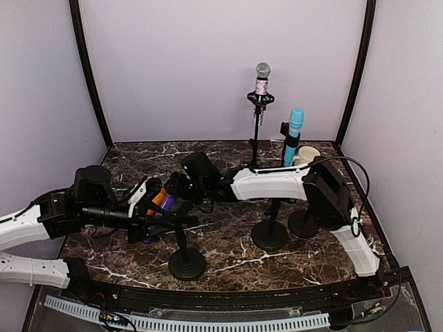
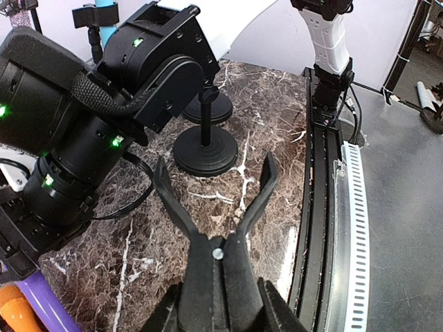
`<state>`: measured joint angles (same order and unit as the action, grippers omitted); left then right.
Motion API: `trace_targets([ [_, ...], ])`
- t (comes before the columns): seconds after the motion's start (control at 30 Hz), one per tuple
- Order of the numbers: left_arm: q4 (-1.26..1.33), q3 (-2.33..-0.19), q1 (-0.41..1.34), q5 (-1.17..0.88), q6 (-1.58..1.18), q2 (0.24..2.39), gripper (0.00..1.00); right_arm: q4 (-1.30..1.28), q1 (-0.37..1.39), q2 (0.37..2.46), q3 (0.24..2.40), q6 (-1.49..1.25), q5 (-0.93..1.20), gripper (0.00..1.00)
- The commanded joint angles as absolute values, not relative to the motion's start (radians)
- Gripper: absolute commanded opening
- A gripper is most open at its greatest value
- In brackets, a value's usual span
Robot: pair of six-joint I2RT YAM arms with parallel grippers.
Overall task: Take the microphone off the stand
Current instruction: Place the microphone at the center of the board.
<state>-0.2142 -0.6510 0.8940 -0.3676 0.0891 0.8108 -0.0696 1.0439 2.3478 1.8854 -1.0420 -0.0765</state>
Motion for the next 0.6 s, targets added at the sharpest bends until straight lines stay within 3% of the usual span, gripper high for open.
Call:
trace_targets([
  [0.0, -0.141, -0.664, 0.896, -0.392, 0.081, 0.798, 0.04, -0.095, 1.038, 2.361, 1.903, -1.014, -0.126, 0.79],
  [0.3, -0.15, -0.666, 0.896, -0.33, 0.076, 0.798, 0.04, -0.109, 1.038, 2.295, 1.887, -0.918, -0.174, 0.86],
  [0.57, -0.104, -0.662, 0.896, -0.163, 0.023, 0.784, 0.04, -0.163, 1.038, 2.049, 1.816, -0.727, -0.208, 0.88],
])
